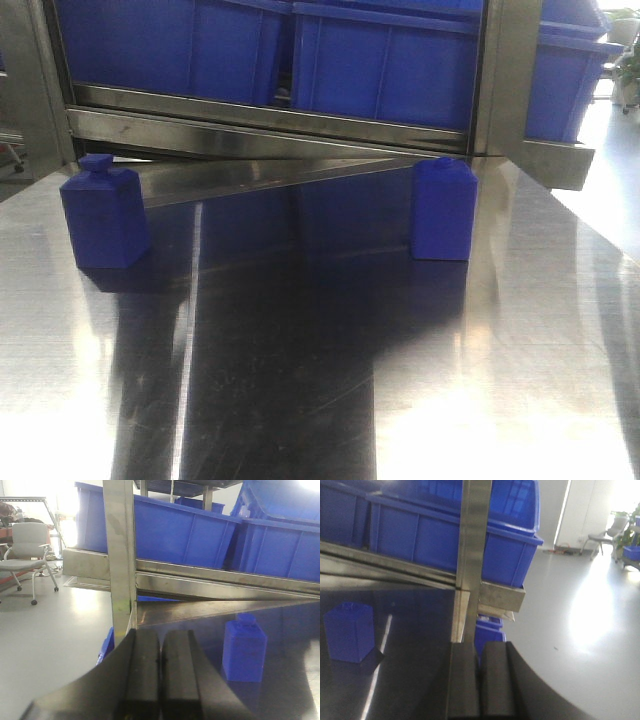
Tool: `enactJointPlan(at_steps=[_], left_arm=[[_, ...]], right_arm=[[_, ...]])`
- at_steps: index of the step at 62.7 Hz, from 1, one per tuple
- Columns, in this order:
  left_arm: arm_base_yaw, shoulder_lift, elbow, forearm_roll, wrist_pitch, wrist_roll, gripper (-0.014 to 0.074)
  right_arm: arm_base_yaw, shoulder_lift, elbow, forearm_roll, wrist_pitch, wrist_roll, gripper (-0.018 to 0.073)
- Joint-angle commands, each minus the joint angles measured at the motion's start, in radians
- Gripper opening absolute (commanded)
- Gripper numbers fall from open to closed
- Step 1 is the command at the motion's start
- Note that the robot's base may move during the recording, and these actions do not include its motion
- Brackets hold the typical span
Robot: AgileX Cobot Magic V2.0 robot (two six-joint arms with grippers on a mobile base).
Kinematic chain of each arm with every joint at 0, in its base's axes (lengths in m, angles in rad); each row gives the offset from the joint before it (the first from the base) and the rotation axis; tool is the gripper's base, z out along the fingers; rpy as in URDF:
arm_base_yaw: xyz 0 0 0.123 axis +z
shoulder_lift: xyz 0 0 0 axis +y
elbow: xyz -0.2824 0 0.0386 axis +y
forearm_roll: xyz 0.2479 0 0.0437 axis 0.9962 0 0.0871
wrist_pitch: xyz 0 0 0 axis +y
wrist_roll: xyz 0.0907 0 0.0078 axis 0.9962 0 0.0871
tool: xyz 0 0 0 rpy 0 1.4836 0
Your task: Pick and sort blue part to right shelf
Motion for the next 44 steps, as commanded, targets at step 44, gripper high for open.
enactJointPlan(at_steps=[44], left_arm=[[-0.005,-0.021,0.02,-0.001,-0.085,-0.005,0.0124]], right_arm=[[0.129,0.683,-0.506,-0.01,0.192,0.045,0.0057]])
